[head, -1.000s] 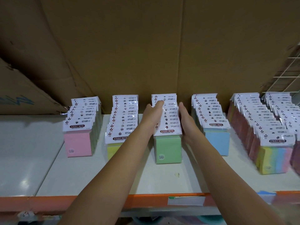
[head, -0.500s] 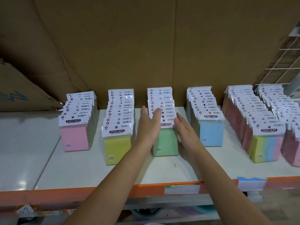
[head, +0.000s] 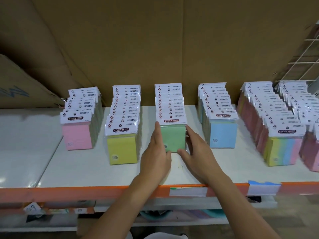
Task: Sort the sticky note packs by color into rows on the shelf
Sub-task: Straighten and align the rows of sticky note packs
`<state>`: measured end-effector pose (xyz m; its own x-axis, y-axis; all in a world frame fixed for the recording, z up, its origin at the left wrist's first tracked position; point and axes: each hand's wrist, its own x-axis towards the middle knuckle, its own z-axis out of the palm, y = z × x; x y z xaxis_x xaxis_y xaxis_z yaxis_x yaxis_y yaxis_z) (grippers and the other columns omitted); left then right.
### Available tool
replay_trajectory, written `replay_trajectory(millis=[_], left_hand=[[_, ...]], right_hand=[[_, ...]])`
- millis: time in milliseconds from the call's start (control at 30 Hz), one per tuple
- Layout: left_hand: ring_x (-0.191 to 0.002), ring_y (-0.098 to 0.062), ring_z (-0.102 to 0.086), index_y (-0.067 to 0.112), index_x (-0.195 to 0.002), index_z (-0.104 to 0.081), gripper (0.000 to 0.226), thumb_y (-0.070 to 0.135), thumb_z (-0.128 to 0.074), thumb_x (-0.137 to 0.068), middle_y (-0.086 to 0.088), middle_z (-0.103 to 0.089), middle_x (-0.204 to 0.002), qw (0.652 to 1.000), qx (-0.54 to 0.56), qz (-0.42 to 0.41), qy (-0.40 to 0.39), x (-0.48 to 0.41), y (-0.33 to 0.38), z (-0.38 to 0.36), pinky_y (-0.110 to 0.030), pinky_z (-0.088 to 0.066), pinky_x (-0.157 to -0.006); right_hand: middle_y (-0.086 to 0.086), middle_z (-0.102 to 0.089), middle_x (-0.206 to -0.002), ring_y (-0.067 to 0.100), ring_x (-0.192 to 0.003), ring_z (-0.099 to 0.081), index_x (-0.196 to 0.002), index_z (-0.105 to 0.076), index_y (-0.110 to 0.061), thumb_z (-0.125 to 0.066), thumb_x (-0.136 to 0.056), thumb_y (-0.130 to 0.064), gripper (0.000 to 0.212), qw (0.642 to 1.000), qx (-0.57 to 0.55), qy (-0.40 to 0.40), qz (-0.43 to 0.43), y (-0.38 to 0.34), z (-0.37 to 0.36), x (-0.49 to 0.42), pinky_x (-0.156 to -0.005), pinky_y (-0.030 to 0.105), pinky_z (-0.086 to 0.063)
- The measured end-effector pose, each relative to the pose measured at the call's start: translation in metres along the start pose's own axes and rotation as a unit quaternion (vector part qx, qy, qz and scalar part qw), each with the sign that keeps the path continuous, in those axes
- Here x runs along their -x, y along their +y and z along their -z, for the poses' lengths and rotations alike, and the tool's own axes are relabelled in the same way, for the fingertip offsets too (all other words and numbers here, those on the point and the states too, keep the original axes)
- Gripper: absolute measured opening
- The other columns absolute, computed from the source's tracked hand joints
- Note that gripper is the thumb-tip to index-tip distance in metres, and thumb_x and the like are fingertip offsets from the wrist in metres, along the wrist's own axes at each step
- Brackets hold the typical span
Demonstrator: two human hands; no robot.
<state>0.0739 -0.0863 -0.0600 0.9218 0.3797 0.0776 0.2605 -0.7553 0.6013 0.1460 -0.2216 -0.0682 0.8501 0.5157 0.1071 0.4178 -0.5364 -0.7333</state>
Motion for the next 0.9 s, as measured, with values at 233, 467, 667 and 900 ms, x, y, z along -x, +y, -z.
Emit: replay_trajectory(millis=[233, 467, 667, 900], left_hand=[[-0.128, -0.019, -0.052, 0.031, -0.153, 0.015, 0.099, 0.031, -0.064, -0.092, 0.001, -0.024, -0.162, 0.999, -0.016, 0.026, 0.036, 0.02, 0.004, 0.002, -0.02, -0.04, -0.08], [-0.129, -0.029, -0.037, 0.009, -0.141, -0.041, 0.07, 0.013, -0.076, -0.08, -0.016, -0.047, -0.141, 0.974, -0.09, -0.02, 0.208, 0.044, -0.006, 0.028, -0.05, -0.043, -0.105], [-0.149, -0.038, -0.003, 0.022, -0.151, -0.029, 0.099, 0.037, -0.085, -0.071, -0.011, -0.011, -0.161, 0.983, -0.143, 0.054, 0.101, 0.031, -0.048, 0.059, -0.057, -0.022, -0.117], [-0.15, -0.032, 0.012, 0.022, -0.153, -0.027, 0.091, 0.025, -0.081, -0.08, -0.007, 0.004, -0.164, 0.991, -0.094, 0.026, 0.087, 0.026, -0.062, 0.061, -0.049, -0.017, -0.119]], right_hand=[[-0.008, -0.056, -0.136, 0.007, -0.12, -0.052, -0.146, -0.033, -0.034, -0.07, -0.088, -0.033, 0.07, 0.998, 0.022, 0.029, 0.042, 0.005, -0.005, -0.004, -0.095, 0.023, -0.046], [0.006, -0.047, -0.14, 0.023, -0.124, -0.049, -0.155, -0.012, -0.028, -0.075, -0.085, -0.03, 0.094, 0.997, 0.04, 0.07, 0.019, 0.005, -0.012, 0.002, -0.1, 0.038, -0.044], [0.004, -0.044, -0.139, 0.021, -0.123, -0.047, -0.15, 0.0, -0.046, -0.073, -0.086, -0.036, 0.098, 0.994, 0.094, 0.053, 0.026, -0.005, -0.015, 0.004, -0.095, 0.04, -0.049], [0.002, -0.045, -0.14, 0.02, -0.12, -0.05, -0.15, -0.011, -0.045, -0.071, -0.088, -0.037, 0.087, 0.992, 0.111, 0.056, -0.015, -0.012, -0.017, 0.005, -0.093, 0.038, -0.05]])
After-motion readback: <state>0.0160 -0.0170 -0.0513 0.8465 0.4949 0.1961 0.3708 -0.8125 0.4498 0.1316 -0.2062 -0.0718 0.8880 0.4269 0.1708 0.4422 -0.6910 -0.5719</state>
